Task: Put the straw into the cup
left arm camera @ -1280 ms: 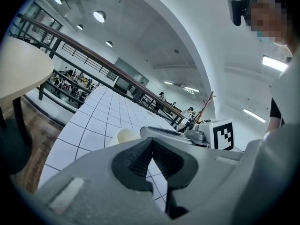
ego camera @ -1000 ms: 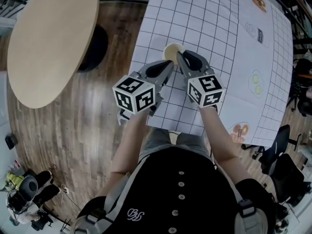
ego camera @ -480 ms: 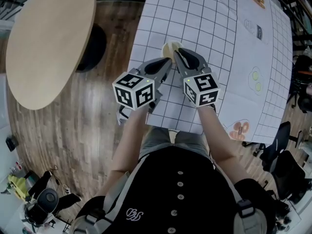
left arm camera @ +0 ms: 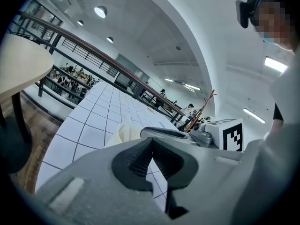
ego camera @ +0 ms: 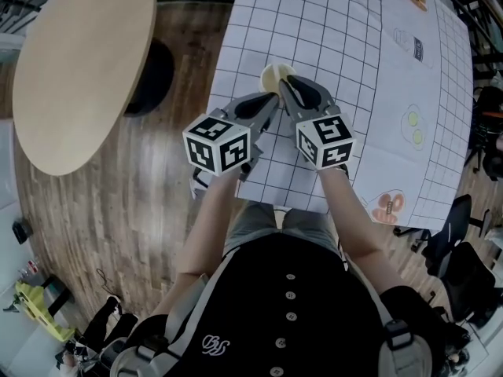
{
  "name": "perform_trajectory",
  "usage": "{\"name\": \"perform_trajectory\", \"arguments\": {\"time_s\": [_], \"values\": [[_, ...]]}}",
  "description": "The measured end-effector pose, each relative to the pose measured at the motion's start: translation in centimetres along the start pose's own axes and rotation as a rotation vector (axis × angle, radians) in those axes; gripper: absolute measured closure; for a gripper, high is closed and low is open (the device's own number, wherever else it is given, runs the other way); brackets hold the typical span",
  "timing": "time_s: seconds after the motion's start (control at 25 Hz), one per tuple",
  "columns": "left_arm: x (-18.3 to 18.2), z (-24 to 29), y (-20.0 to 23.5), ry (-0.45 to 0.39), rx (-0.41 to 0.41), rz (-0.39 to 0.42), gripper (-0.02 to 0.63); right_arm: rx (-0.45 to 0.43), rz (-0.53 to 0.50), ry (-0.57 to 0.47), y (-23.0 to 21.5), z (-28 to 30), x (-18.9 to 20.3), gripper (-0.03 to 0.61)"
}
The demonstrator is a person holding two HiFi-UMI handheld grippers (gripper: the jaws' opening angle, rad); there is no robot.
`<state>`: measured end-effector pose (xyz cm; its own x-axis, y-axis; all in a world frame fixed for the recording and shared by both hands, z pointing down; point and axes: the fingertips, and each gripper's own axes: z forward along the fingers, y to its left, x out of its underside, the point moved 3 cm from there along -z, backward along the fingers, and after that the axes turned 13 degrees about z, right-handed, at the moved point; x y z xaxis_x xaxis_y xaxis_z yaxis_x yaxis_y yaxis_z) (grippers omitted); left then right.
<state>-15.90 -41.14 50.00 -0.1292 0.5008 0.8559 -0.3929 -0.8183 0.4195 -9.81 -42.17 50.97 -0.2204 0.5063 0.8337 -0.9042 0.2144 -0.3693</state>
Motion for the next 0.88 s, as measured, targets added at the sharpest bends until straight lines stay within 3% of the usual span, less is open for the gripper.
{"name": "perform_trajectory", "arguments": {"time_s": [0.16,0.44,0.88], "values": [[-0.3,0.2,-0.9,-0.018,0.029,0.002,0.617,-0.012,-0.012,-0.030,0.3,-1.0,-0.8,0.529],[-2.3,-0.3,-3.3,-0.126,0.069,0.066,0.617,-0.063,0.017,-0.067,0.8,-3.8,-2.3,0.580],[-2.7,0.5,-6.5,-0.225,0.016,0.049,0.617,-0.130,0.010,-0.128,-0.4,-8.5,-4.1,0.580]]}}
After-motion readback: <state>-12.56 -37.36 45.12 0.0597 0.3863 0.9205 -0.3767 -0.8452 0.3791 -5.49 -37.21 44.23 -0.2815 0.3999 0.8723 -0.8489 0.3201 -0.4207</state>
